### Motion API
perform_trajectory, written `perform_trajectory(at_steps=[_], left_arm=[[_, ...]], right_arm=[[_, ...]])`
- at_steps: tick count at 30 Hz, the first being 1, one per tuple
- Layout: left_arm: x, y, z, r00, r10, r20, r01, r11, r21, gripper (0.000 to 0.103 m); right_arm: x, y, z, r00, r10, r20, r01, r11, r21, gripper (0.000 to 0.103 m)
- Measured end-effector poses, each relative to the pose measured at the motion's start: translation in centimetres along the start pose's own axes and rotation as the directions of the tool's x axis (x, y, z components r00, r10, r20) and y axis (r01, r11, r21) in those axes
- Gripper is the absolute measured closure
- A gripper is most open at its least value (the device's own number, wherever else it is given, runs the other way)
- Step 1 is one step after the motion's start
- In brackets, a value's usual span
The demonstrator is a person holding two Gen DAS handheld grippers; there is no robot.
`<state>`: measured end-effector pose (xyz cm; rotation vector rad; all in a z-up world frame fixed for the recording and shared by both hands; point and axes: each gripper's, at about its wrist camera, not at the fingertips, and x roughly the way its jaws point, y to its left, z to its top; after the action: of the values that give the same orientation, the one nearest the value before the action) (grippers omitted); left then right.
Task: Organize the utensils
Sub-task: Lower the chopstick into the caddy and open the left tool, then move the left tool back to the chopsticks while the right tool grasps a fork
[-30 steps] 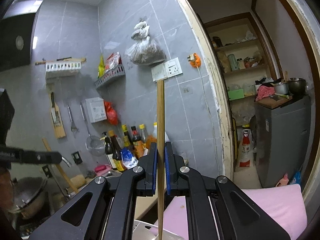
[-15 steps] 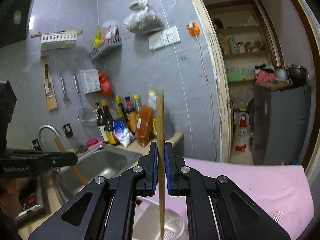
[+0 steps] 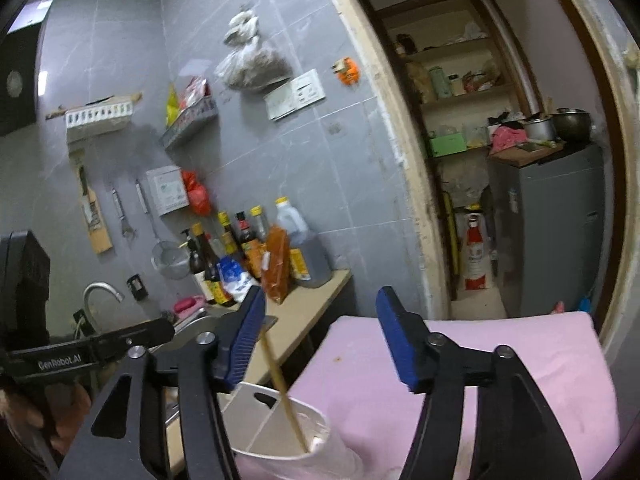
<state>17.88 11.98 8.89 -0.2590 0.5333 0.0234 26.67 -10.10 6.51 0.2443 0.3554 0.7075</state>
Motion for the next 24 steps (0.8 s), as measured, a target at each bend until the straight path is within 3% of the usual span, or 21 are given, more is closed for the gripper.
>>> perform_trajectory(at_steps=[2, 11, 14, 18, 24], left_arm=[[-0.1, -0.9, 0.0, 0.999, 0.014, 0.029, -0.015, 1.000, 0.025, 0.049], [-0.9, -4.0, -0.3, 0.991, 0.040, 0.126, -0.052, 0.995, 0.089, 0.046], [-1.3, -5.4, -0.5, 0.989, 0.020, 0.150, -0.038, 0.992, 0.123, 0.046], [-1.1, -7.8, -1.3, 0.986, -0.018, 0.164, -0.008, 0.987, 0.160, 0.039], [0.6, -11.5, -3.2, 0.985, -0.064, 0.158, 0.030, 0.977, 0.211, 0.034]], right_arm=[[-1.1, -0.9, 0.3, 1.000, -0.020, 0.016, 0.020, 1.000, 0.012, 0.025], [-5.0, -4.3, 0.7, 0.992, -0.113, 0.048, 0.112, 0.993, 0.033, 0.020], [-6.2, -5.0, 0.6, 0.986, -0.155, 0.060, 0.153, 0.988, 0.027, 0.015], [-8.1, -6.1, 0.4, 0.975, -0.205, 0.082, 0.205, 0.979, 0.011, 0.001], [-10.6, -8.4, 0.1, 0.958, -0.273, 0.088, 0.275, 0.961, -0.012, 0.000]])
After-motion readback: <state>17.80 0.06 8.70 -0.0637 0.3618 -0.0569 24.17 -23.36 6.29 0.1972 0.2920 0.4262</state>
